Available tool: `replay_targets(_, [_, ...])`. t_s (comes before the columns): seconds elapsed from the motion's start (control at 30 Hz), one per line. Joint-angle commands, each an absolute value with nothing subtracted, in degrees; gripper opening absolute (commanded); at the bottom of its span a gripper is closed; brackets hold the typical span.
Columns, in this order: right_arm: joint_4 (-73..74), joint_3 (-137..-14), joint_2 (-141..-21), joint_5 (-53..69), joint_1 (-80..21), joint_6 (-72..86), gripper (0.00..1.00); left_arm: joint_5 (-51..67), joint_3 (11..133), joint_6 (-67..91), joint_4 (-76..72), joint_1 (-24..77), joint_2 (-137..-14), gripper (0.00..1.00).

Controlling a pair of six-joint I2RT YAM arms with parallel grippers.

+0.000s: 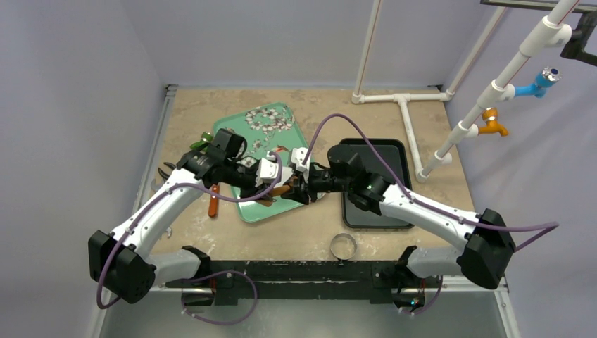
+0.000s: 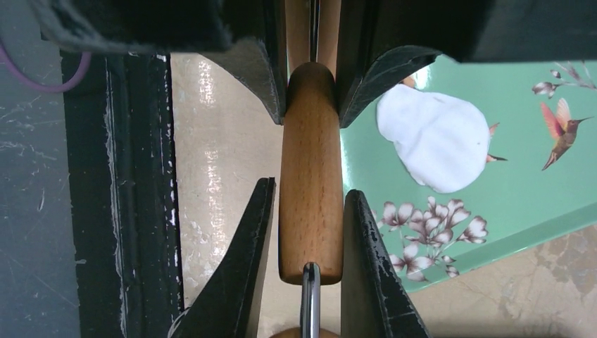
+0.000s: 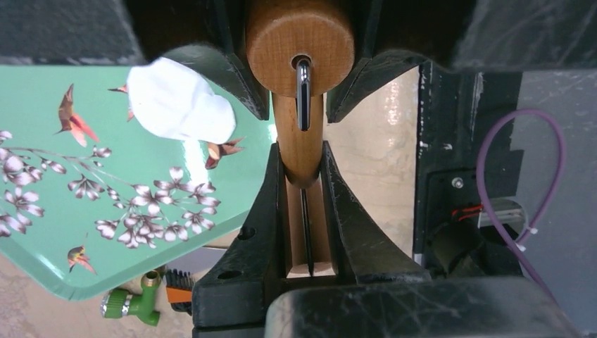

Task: Roll out the dumpling wrappers from the dough
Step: Flatten out the dough on the work surface.

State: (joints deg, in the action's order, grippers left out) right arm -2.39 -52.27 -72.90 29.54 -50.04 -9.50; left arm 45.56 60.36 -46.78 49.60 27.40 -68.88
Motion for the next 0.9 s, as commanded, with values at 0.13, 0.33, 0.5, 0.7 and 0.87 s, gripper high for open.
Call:
replay_targets(0.13, [1.8,-56.9,-72.3,20.5,-50.0,-7.2,0.0,43.8,61.5,-41.0,42.4,27.1,-66.9,0.52])
replay_targets(0.33, [14.0,-64.1,-74.0,1.6,-50.0,-15.4,0.0,35.4,62.6,-37.9,43.6,22.4,-61.5,0.7])
replay_targets(0.5, [10.9,-65.4,-74.2,-0.2,-51.9,-32.2,0.0,31.3,62.5,-35.4,46.4,16.5,-61.2,0.74])
replay_targets(0.7, [11.1,-65.8,-79.9,0.4,-53.6,-60.7,0.0,26.4,65.3,-29.3,43.4,3.8,-73.9,0.75])
replay_targets(0.87, [12.0,-63.7,-83.0,4.4,-55.6,-75.0,0.0,21.3,72.5,-27.4,44.7,-2.3,-88.5,0.85])
